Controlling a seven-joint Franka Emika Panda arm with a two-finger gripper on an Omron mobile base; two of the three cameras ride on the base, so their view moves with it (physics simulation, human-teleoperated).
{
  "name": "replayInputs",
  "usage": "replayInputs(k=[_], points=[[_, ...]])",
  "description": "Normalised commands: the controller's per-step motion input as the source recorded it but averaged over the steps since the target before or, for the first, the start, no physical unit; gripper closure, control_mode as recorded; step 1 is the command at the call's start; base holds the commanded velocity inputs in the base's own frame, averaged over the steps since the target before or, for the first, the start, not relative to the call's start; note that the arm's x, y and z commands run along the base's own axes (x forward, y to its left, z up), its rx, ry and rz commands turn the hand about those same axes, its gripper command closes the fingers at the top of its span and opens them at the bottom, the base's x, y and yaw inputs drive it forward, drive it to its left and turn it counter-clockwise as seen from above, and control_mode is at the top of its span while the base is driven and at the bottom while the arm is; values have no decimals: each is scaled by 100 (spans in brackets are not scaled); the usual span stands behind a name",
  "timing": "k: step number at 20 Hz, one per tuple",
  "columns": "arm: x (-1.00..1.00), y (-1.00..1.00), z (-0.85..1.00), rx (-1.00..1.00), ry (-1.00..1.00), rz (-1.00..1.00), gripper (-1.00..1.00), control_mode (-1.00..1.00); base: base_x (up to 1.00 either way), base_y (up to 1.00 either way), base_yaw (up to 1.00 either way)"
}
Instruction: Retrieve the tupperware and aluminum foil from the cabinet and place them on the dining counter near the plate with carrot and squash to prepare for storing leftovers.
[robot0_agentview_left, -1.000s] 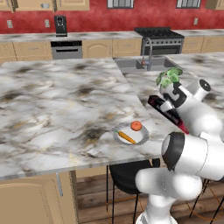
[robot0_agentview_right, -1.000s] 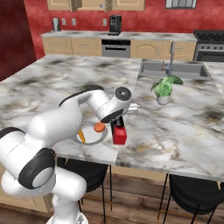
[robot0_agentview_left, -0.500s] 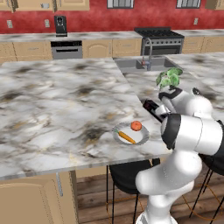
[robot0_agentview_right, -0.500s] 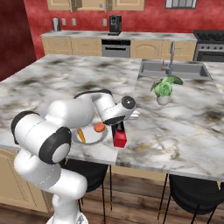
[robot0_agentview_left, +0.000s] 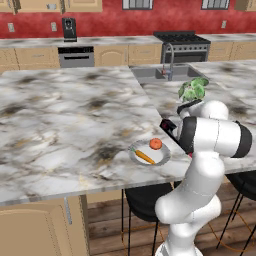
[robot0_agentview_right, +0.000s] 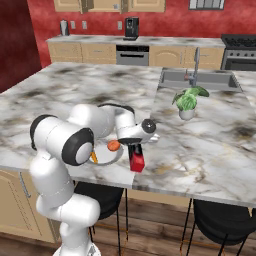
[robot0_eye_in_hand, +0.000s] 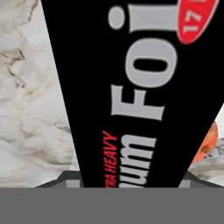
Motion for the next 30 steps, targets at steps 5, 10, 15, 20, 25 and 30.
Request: replayInputs(k=[5, 10, 15, 20, 25, 30], points=[[43, 0, -38, 3, 0, 0, 100, -100, 0, 0, 0], [46, 0, -37, 4, 0, 0, 100, -100, 0, 0, 0], [46, 0, -40, 3, 0, 0, 100, -100, 0, 0, 0], [33, 0, -27, 0, 0, 0, -100, -100, 0, 0, 0], [-15, 6, 17, 0, 0, -1, -100, -100, 0, 0, 0], [-35, 7, 68, -4, 0, -7, -100, -100, 0, 0, 0]])
